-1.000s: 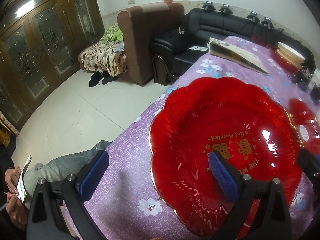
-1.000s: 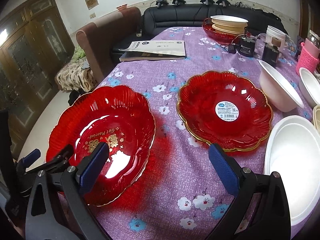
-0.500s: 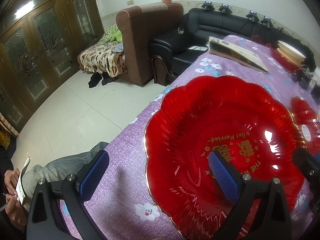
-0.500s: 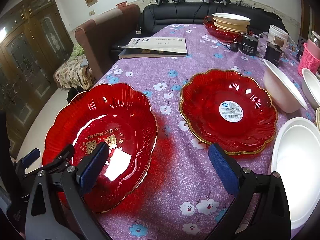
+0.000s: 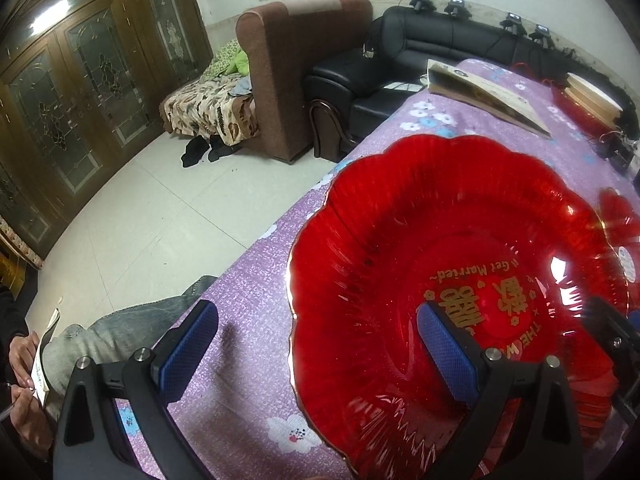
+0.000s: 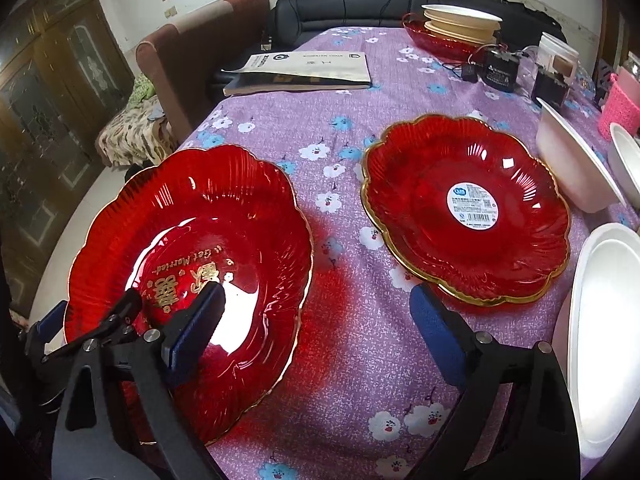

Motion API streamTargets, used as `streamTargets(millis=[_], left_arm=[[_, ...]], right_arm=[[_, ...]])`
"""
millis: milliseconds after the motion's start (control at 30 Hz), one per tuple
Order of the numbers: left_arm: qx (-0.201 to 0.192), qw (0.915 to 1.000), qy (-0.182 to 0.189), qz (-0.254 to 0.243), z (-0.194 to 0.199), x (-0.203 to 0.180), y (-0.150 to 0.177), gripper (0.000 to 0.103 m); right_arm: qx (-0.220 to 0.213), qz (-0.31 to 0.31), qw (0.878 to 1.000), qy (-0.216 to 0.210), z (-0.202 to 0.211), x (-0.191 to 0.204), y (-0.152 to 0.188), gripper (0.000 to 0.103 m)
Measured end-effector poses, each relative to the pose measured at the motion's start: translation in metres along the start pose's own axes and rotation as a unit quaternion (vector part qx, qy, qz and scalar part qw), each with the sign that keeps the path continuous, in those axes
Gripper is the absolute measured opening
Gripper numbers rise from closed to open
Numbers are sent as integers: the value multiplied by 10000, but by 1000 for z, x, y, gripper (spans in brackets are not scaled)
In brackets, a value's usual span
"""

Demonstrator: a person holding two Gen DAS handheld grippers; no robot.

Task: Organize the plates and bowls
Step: 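Move the right gripper to the large red wedding plate and grasp its rim, then lift the large red plate with the right gripper toward the small red plate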

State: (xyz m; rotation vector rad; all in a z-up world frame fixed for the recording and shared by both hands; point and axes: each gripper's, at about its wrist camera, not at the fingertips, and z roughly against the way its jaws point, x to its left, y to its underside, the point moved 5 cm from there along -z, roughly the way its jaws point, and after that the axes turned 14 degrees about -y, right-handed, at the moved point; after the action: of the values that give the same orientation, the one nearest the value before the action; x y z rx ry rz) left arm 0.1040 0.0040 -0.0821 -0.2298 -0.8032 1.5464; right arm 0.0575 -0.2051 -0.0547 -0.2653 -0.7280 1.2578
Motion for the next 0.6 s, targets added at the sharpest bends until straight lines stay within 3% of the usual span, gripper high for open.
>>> streamTargets(millis=[167,233,300,333,367,400,433,467,600], left_arm=[[88,9999,22,-58,-1,-4,0,100],[164,9998,96,6,-4,-5,-1,100],[241,9994,238,39,-6,-5,-2,96],[264,9993,276,50,-6,-6,-2,93],[237,9994,266,30,-4,-5,-3,82],[148,9995,265,-38,0,-7,-4,67],[84,9996,254,-124,2,-10,-5,62],[35,9994,253,-231,4,-14,-4,53],[32,9993,246,-284,12,-8,2,33]], right_arm=[[53,-95,9999,30,-2,-2,1,93],[178,-156,9997,53,-9,-4,2,70],[264,-223,9993,123,-15,-5,3,56],[216,-175,9996,111,-16,-4,2,43],[227,-234,9995,-31,-16,-3,1,38],[235,-320,9991,-150,-16,-1,2,24],[277,-404,9982,-332,-16,2,3,12],[302,-407,9980,-384,-16,5,4,12],[149,-325,9988,-332,-4,9,11,10]])
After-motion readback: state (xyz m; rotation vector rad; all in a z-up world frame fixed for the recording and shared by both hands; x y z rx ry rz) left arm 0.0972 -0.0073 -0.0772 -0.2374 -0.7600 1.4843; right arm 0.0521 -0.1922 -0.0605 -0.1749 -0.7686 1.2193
